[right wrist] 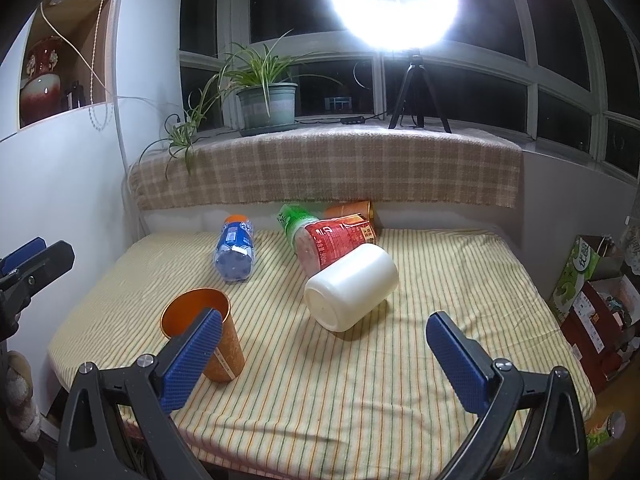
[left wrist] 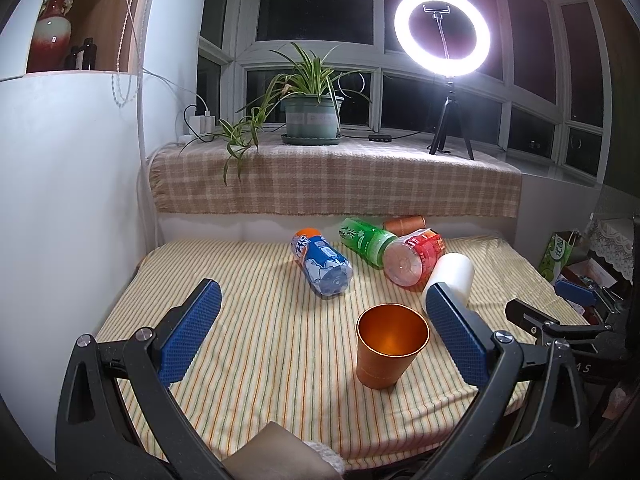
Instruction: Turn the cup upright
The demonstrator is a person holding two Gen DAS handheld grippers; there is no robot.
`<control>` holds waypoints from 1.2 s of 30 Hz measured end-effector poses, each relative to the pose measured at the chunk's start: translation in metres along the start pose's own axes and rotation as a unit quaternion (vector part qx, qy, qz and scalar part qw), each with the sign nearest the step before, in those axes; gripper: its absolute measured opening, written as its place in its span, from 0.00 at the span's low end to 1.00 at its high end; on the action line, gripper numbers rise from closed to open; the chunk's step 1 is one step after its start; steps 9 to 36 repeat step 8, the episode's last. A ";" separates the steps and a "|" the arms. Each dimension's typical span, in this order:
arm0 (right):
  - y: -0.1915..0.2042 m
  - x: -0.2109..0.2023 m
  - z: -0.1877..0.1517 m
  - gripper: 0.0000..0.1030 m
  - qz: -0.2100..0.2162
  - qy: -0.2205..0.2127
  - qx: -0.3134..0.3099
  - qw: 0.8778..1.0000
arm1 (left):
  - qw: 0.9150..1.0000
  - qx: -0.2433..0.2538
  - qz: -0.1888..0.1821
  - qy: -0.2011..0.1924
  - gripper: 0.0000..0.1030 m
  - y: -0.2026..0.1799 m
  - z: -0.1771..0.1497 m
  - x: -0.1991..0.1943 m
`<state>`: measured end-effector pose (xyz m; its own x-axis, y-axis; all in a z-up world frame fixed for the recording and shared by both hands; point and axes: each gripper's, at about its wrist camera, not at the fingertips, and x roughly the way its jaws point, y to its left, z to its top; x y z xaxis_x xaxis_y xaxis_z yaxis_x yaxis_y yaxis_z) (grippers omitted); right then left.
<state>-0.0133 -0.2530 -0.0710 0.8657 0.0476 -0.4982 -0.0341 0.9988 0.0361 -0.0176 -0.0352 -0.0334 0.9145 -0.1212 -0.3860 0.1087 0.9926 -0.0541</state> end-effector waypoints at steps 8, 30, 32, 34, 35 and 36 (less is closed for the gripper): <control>0.002 0.002 -0.001 1.00 0.001 0.002 -0.003 1.000 | 1.000 0.000 0.003 0.000 1.00 0.004 0.002 0.004; 0.002 0.002 -0.001 1.00 0.001 0.002 -0.003 1.000 | 1.000 0.000 0.003 0.000 1.00 0.004 0.002 0.004; 0.002 0.002 -0.001 1.00 0.001 0.002 -0.003 1.000 | 1.000 0.000 0.003 0.000 1.00 0.004 0.002 0.004; 0.002 0.002 -0.001 1.00 0.001 0.002 -0.003 1.000 | 1.000 0.000 0.003 0.000 1.00 0.004 0.002 0.004; 0.002 0.002 -0.001 1.00 0.001 0.002 -0.003 1.000 | 1.000 0.000 0.003 0.000 1.00 0.004 0.002 0.004; 0.002 0.002 -0.001 1.00 0.001 0.002 -0.003 1.000 | 1.000 0.000 0.003 0.000 1.00 0.004 0.002 0.004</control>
